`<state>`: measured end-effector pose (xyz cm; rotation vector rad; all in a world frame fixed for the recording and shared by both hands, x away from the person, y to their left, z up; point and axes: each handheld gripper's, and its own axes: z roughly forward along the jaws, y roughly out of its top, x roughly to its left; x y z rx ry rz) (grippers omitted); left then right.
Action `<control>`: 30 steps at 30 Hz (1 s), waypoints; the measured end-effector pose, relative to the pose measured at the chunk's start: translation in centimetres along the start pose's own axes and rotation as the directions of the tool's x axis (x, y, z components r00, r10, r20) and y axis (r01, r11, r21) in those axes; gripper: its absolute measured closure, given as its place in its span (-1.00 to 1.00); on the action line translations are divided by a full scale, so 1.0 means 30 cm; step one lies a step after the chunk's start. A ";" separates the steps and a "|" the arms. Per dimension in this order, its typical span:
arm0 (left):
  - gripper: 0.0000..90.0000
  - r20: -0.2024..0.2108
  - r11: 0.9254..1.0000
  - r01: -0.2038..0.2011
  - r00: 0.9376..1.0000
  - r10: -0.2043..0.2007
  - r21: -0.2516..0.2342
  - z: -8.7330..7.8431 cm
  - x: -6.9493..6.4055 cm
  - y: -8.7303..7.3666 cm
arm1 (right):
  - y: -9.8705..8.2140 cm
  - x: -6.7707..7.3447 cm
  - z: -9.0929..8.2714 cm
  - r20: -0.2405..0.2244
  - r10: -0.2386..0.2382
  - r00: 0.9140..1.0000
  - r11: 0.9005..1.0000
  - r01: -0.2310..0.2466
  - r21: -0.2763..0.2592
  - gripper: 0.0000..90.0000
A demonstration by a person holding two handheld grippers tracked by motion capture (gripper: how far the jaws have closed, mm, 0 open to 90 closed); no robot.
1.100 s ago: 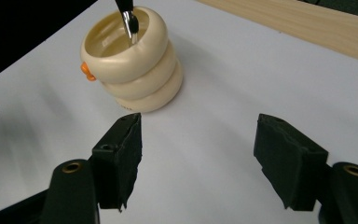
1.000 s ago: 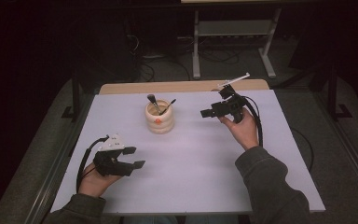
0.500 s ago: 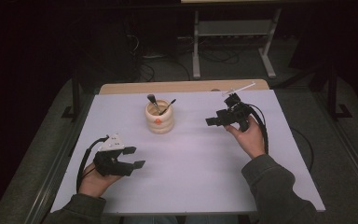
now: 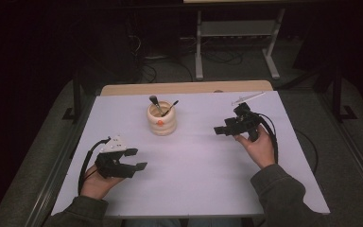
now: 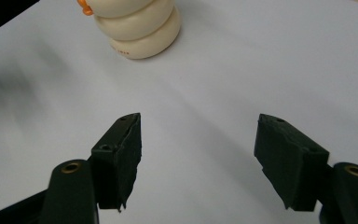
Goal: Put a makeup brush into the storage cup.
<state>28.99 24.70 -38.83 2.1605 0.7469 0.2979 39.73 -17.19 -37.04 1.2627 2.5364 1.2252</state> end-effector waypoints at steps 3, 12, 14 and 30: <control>-0.24 -0.006 1.000 -0.002 1.000 0.002 0.008 -0.002 0.000 -0.001 | -0.021 0.004 -0.009 -0.005 0.006 1.000 1.000 -0.006 -0.006 -0.31; -0.27 -0.015 1.000 -0.002 1.000 0.002 0.021 -0.001 0.007 -0.007 | -0.098 0.009 -0.032 0.002 -0.009 1.000 1.000 0.009 -0.021 -0.31; -0.29 -0.017 1.000 0.001 1.000 -0.001 0.018 -0.001 0.005 -0.008 | -0.112 0.011 -0.042 0.000 0.003 1.000 1.000 -0.003 -0.021 -0.33; -0.34 -0.012 0.999 0.039 0.999 -0.039 -0.001 -0.003 -0.008 -0.019 | -0.237 0.035 -0.084 0.029 0.013 0.999 0.999 -0.012 -0.037 -0.41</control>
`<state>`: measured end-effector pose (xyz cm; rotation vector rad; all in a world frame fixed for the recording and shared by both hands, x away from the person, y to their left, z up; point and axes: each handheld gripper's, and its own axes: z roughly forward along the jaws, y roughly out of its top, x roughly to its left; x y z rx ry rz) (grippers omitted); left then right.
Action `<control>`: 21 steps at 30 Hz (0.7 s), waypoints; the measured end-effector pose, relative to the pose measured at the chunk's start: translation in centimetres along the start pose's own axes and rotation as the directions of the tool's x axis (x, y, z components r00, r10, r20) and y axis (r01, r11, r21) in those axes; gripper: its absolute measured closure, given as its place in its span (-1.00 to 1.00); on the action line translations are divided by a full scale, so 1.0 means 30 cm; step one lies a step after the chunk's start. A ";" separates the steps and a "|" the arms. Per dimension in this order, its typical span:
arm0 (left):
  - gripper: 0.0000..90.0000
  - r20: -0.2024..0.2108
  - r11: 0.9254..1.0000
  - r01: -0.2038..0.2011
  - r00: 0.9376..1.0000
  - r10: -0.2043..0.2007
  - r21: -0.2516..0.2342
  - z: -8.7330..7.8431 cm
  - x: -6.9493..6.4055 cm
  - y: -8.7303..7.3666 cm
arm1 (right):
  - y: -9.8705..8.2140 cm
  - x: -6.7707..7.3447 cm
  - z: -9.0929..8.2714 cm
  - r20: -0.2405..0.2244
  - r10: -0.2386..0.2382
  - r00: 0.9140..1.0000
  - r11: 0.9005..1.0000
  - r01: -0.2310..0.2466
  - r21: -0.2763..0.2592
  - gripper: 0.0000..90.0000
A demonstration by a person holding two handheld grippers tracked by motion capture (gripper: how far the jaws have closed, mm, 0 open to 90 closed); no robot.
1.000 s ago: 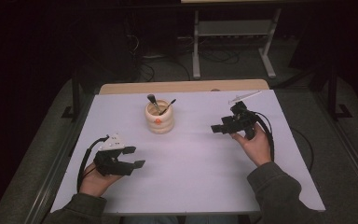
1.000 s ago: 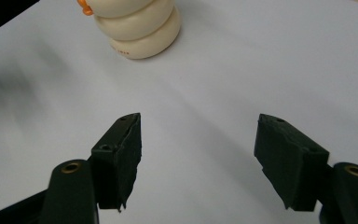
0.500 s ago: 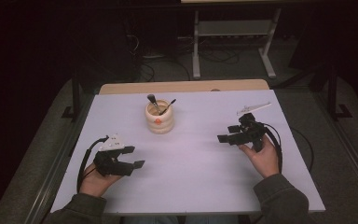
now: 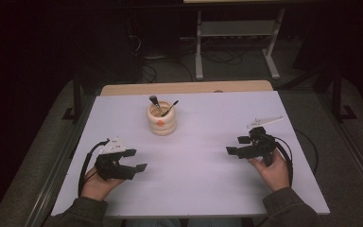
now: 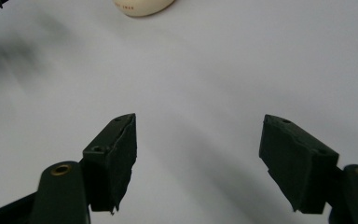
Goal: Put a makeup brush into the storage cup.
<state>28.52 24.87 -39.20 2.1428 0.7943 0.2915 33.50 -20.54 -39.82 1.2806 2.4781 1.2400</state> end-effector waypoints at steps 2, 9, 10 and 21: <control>-0.35 -0.001 1.000 -0.010 1.000 0.010 0.009 -0.002 0.001 -0.003 | -0.015 0.001 -0.003 -0.003 0.009 1.000 1.000 -0.009 0.012 -0.43; -0.37 -0.006 1.000 0.022 1.000 -0.022 0.008 -0.008 0.000 -0.045 | -0.069 0.008 -0.015 -0.003 0.012 1.000 1.000 -0.011 0.025 -0.46; -0.37 -0.006 1.000 0.017 1.000 -0.017 0.014 -0.008 0.001 -0.049 | -0.072 0.011 -0.018 -0.009 0.024 1.000 1.000 -0.024 0.021 -0.46; -0.42 -0.011 1.000 0.021 1.000 -0.021 0.007 -0.008 -0.010 -0.078 | -0.124 0.019 -0.063 0.016 0.002 1.000 1.000 -0.002 -0.017 -0.55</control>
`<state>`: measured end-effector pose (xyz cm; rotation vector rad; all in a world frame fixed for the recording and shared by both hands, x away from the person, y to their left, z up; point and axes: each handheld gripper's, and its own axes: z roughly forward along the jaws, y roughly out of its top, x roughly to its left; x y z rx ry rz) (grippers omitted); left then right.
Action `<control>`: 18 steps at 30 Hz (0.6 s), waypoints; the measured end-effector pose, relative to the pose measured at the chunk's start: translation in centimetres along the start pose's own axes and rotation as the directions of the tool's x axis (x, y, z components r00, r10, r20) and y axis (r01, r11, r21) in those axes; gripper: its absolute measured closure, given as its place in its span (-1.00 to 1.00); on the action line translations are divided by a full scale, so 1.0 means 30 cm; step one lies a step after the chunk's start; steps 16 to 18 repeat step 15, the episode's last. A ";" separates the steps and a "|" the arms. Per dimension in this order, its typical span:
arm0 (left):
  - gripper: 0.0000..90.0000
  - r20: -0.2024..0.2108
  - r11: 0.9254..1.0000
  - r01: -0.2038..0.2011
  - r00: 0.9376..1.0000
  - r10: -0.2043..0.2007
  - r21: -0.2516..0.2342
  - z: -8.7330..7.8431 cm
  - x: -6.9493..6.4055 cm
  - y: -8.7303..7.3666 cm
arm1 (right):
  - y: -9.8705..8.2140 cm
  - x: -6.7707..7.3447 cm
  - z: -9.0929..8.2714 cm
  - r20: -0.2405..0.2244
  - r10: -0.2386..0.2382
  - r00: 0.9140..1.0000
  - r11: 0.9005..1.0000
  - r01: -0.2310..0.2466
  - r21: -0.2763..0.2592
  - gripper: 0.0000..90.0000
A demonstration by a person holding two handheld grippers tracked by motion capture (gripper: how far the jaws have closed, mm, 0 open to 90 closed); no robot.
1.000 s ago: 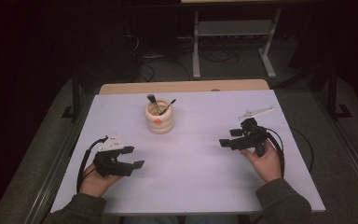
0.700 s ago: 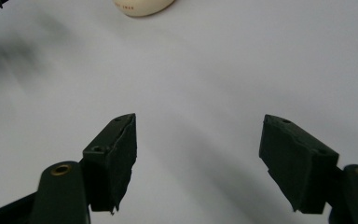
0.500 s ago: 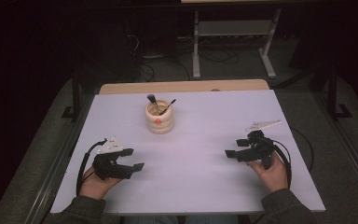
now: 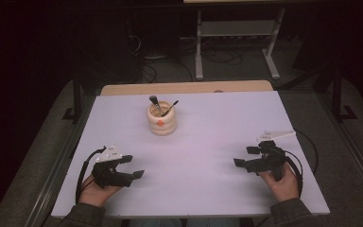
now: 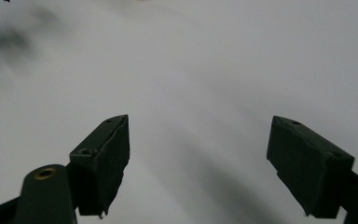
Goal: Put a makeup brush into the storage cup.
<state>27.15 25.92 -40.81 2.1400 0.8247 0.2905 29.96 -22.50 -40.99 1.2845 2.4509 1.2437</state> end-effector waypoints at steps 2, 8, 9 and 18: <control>-0.42 0.003 1.000 -0.004 1.000 0.004 0.002 0.003 0.000 -0.002 | -0.007 -0.002 -0.002 0.005 0.001 1.000 1.000 -0.001 0.004 -0.55; -0.42 0.002 1.000 0.001 1.000 -0.001 0.003 0.007 0.003 -0.004 | -0.011 -0.008 -0.007 0.016 0.007 1.000 1.000 -0.007 -0.006 -0.59; -0.42 0.000 1.000 0.002 1.000 -0.002 0.001 0.005 0.004 -0.004 | -0.011 -0.008 -0.009 0.024 0.005 1.000 1.000 -0.005 -0.002 -0.59; -0.42 -0.001 1.000 -0.009 1.000 0.009 0.001 0.008 0.003 -0.003 | -0.018 -0.023 -0.009 0.050 0.000 0.999 1.000 -0.001 0.009 -0.58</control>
